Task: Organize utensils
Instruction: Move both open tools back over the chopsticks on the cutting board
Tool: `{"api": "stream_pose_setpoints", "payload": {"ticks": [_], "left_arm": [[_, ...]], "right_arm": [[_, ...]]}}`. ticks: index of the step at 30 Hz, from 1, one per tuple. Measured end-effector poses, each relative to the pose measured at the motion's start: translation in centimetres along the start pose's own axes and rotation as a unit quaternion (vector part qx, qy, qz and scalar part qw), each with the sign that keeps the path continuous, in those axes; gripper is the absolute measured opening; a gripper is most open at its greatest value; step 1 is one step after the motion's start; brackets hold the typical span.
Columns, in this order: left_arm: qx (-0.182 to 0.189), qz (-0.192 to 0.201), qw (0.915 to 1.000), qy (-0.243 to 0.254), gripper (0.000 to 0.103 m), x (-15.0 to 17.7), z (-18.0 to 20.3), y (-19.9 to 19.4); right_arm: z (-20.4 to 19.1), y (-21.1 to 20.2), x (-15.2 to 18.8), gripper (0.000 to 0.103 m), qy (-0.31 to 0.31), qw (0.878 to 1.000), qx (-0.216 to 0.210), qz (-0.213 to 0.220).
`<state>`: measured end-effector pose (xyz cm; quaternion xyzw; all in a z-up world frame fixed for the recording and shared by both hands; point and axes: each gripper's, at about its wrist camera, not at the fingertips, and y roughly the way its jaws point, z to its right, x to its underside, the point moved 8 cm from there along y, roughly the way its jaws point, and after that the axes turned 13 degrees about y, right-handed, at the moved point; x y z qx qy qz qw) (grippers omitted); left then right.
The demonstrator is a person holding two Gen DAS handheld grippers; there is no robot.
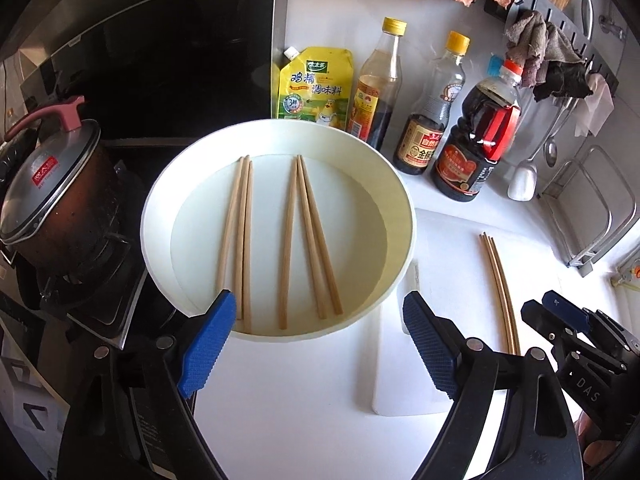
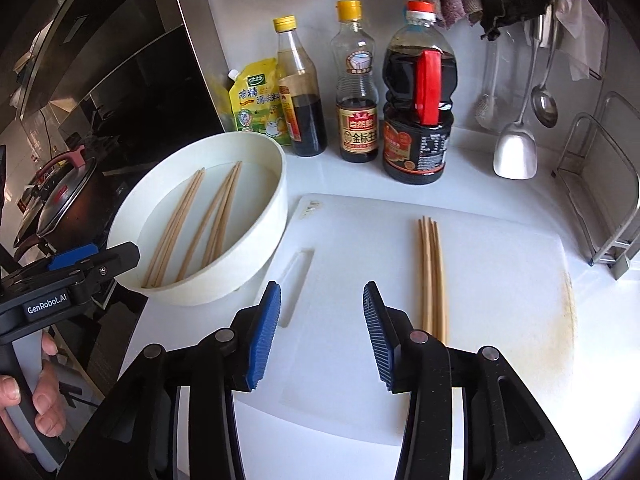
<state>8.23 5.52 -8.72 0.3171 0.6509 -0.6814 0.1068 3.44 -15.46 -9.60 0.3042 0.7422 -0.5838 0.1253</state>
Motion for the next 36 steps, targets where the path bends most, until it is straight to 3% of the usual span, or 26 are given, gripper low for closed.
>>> {"api": "stream_pose_setpoints", "payload": {"ticks": [9,18,36], "left_arm": [[0.022,0.001,0.9997,0.008,0.09,0.1,4.8,0.2],[0.039,0.013,0.999,0.017,0.093,0.6,9.3,1.5],[0.039,-0.008,0.9978,0.054,0.093,1.6,13.5,4.7]], "right_arm": [[6.6,-1.5,0.7,0.049,0.025,0.999,0.036,0.011],[11.6,0.3,2.2,0.051,0.047,0.997,0.059,-0.003],[13.6,5.5,2.8,0.051,0.053,0.997,0.058,-0.025]]}}
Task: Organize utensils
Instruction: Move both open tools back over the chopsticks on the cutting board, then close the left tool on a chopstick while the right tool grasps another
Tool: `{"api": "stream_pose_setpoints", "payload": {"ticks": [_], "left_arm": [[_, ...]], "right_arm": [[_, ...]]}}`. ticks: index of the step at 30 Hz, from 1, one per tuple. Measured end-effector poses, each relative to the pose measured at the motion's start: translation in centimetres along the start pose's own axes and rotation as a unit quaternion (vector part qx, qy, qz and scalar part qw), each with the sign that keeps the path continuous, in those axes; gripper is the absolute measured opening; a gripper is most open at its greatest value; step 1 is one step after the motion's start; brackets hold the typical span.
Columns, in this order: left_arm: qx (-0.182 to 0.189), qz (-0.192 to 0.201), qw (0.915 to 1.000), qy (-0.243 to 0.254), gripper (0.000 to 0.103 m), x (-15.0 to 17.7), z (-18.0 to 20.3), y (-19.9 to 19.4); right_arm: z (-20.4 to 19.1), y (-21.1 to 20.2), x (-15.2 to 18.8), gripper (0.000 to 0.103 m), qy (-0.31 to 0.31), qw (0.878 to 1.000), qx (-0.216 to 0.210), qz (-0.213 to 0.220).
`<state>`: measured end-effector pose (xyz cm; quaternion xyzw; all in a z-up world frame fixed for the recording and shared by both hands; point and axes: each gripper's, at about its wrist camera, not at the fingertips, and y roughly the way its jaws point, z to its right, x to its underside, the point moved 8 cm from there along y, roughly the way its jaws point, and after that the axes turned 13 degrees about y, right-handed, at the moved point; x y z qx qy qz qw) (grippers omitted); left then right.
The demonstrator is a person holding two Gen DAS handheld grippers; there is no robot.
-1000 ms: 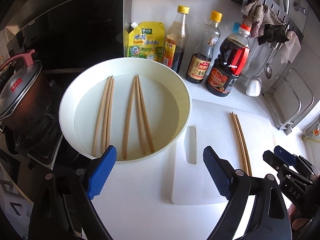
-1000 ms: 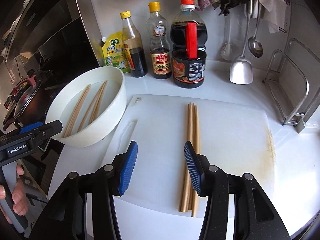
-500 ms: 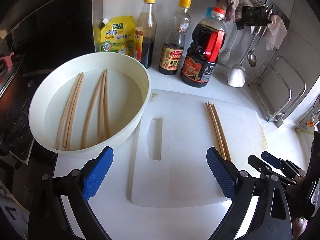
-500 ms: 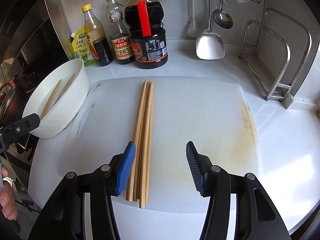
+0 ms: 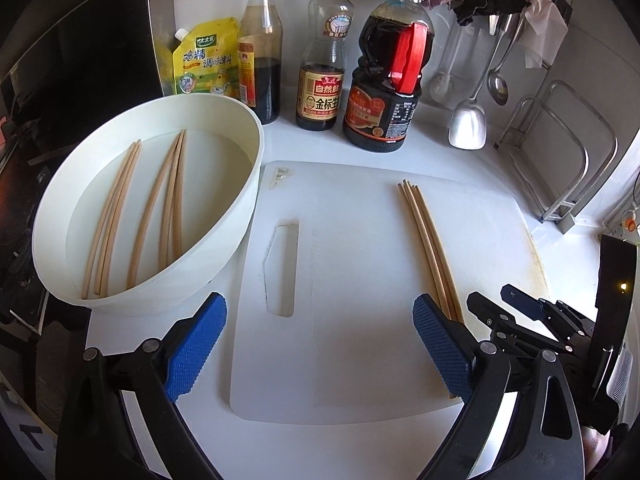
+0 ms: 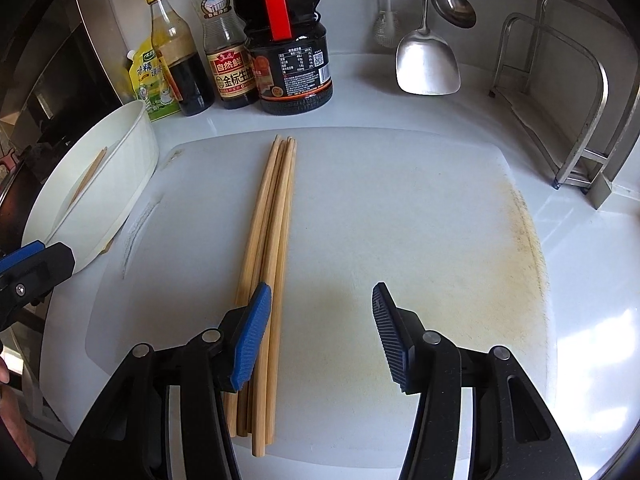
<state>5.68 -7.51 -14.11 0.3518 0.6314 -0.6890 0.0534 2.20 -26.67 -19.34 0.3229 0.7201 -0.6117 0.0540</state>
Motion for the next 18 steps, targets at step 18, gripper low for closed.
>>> {"api": "stream_pose_setpoints", "payload": {"ticks": [18], "left_arm": [[-0.008,-0.009,0.9999,0.0,0.093,0.5,0.4,0.8]], "right_arm": [[-0.7,1.2,0.3,0.051,-0.024,1.0,0.006,-0.008]]}}
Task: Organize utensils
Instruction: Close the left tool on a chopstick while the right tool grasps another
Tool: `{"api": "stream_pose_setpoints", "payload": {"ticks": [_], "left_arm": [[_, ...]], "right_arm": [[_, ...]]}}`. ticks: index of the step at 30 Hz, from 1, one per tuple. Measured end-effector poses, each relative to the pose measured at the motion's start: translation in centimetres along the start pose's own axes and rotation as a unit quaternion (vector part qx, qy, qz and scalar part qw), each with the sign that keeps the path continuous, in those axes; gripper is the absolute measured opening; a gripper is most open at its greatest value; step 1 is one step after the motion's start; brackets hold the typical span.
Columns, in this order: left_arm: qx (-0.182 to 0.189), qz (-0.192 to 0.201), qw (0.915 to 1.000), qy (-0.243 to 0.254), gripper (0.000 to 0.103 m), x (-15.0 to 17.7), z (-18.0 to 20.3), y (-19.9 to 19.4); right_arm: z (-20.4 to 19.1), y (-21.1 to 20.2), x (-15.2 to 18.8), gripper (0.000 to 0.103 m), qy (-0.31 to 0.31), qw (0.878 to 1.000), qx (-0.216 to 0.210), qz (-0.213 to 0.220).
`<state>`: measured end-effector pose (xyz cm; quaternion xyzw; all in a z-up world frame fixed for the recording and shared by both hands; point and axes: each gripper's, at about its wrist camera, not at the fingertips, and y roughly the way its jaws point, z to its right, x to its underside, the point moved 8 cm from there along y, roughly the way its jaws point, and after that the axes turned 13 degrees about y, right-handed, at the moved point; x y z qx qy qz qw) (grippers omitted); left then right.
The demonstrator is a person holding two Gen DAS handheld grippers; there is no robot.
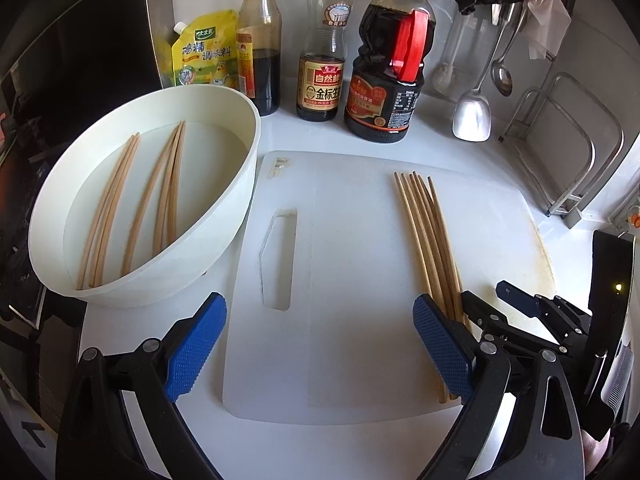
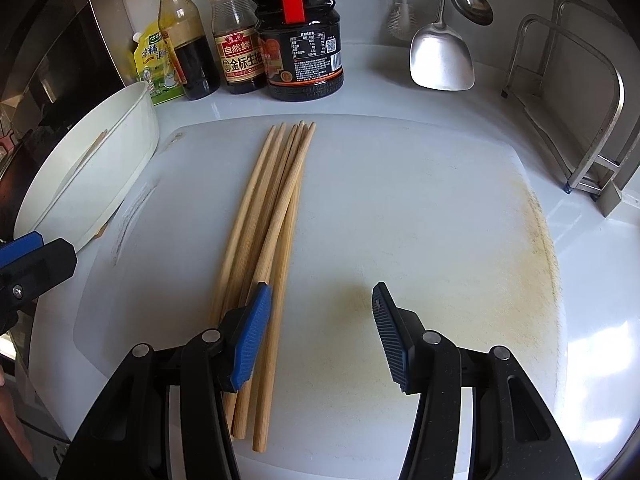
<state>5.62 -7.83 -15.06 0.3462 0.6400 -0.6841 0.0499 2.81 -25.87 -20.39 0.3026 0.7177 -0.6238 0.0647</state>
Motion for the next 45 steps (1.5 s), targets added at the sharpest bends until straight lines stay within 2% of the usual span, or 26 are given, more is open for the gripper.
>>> {"api": "stream_pose_setpoints", "payload": {"ticks": [10,26,32,45], "left_arm": [[0.004,-0.009,0.9999,0.003,0.093,-0.2,1.2,1.5],[0.001,-0.036,0.9992,0.017,0.093,-0.4,3.9,5.8],[-0.005,-0.047,0.9987,0.021,0.093,-0.2,4.4,7.2],[-0.004,-0.056,0.9982,0.02,0.094,-0.3,4.9,8.3]], "right_arm": [[-0.2,0.7,-0.4,0.051,-0.034,0.999,0.024,0.012],[4.0,0.4,-1.4,0.051,-0.009,0.999,0.033,0.025],[5.4,0.2,-1.5,0.051,-0.006,0.999,0.027,0.026],[4.8,0.6,-2.2,0.051,-0.024,0.999,0.016,0.028]]}}
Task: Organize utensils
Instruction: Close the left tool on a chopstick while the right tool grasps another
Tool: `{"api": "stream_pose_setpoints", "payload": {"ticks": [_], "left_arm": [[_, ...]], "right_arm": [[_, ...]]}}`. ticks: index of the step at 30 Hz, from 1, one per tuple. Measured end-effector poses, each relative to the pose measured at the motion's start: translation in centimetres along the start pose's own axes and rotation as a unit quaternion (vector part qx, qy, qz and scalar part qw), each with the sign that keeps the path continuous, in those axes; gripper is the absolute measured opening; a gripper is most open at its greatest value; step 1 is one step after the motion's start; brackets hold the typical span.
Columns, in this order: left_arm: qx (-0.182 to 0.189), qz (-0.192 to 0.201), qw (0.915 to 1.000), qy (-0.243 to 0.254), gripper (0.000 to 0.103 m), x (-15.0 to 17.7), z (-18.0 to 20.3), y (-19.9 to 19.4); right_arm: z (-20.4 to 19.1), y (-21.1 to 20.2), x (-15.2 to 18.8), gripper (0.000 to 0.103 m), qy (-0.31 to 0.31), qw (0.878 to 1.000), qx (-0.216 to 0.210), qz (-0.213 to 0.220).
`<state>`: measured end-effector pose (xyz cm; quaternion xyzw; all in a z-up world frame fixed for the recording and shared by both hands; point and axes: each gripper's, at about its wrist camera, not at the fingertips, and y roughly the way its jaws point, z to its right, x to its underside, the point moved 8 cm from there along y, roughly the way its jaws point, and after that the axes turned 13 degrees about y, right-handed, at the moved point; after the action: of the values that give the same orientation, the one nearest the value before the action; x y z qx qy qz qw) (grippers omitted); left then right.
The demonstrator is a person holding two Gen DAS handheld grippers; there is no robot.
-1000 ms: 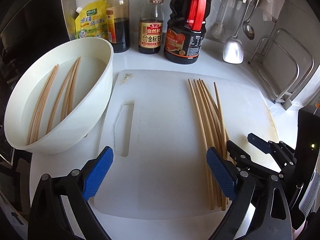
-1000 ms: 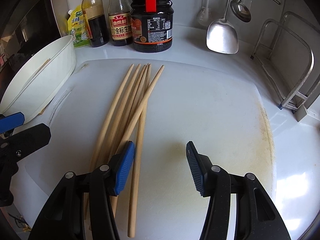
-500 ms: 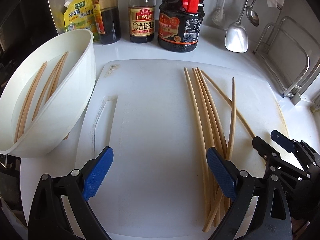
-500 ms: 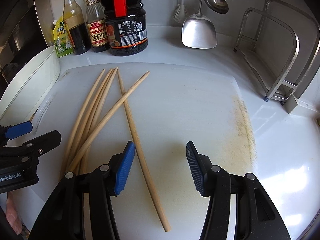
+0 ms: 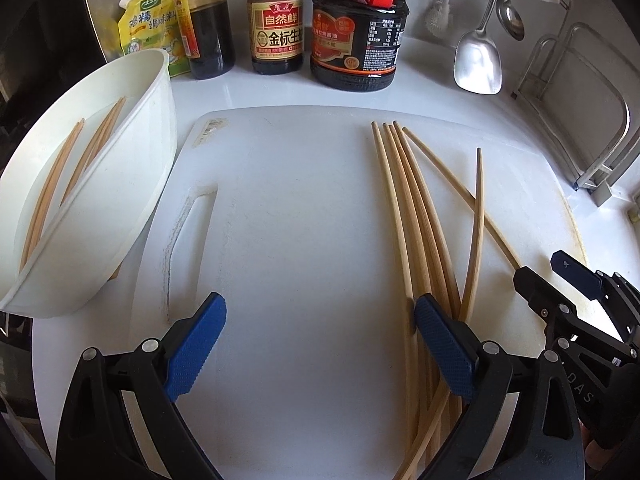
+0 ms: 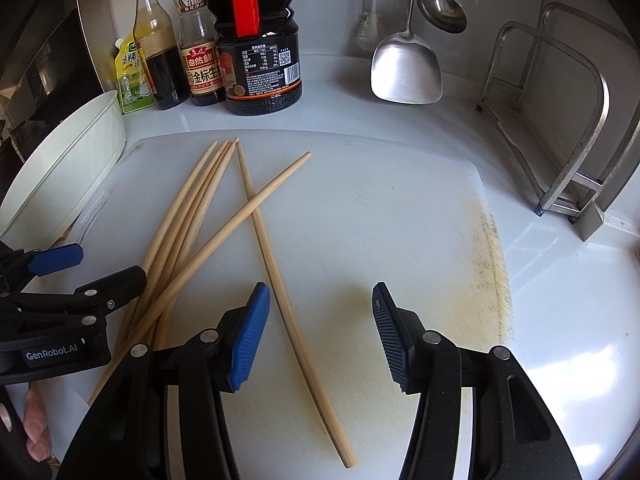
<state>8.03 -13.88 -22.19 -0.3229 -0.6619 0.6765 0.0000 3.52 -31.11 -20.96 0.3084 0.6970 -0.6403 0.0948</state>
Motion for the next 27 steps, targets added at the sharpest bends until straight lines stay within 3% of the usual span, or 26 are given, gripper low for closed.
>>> {"api": "stream_pose_setpoints", "payload": {"ticks": [9,10,13,15,17,20,22,27], "left_arm": [[-0.012,0.003,0.9999,0.007,0.09,-0.4,0.0,0.2],[-0.01,0.006,0.9999,0.011,0.085,-0.5,0.2,0.2],[-0.004,0.013,0.9996,0.025,0.074,-0.8,0.9,-0.1],[0.0,0.018,0.9993,0.033,0.062,-0.9,1.4,-0.3],[0.003,0.022,0.999,0.038,0.054,-1.0,1.8,-0.4],[0.008,0.025,0.9986,0.045,0.035,-1.2,2.2,-0.5],[0.013,0.023,0.9986,0.045,0.01,-1.3,2.1,-0.5],[0.015,0.015,0.999,0.038,0.007,-1.2,1.5,-0.5]], "right_arm": [[-1.1,0.7,-0.6,0.05,-0.021,1.0,-0.009,0.003],[-1.3,0.7,-0.6,0.05,-0.025,1.0,-0.011,0.002],[-2.1,0.6,-0.4,0.036,-0.039,0.999,-0.02,0.0],[-2.5,0.5,-0.3,0.016,-0.048,0.999,-0.022,-0.002],[-2.8,0.5,-0.3,0.008,-0.052,0.998,-0.021,-0.008],[-2.9,0.5,-0.3,0.006,-0.049,0.999,-0.021,-0.012],[-2.9,0.5,-0.3,0.006,-0.046,0.999,-0.02,-0.013],[-2.9,0.1,-0.6,0.006,-0.047,0.999,-0.011,-0.006]]}}
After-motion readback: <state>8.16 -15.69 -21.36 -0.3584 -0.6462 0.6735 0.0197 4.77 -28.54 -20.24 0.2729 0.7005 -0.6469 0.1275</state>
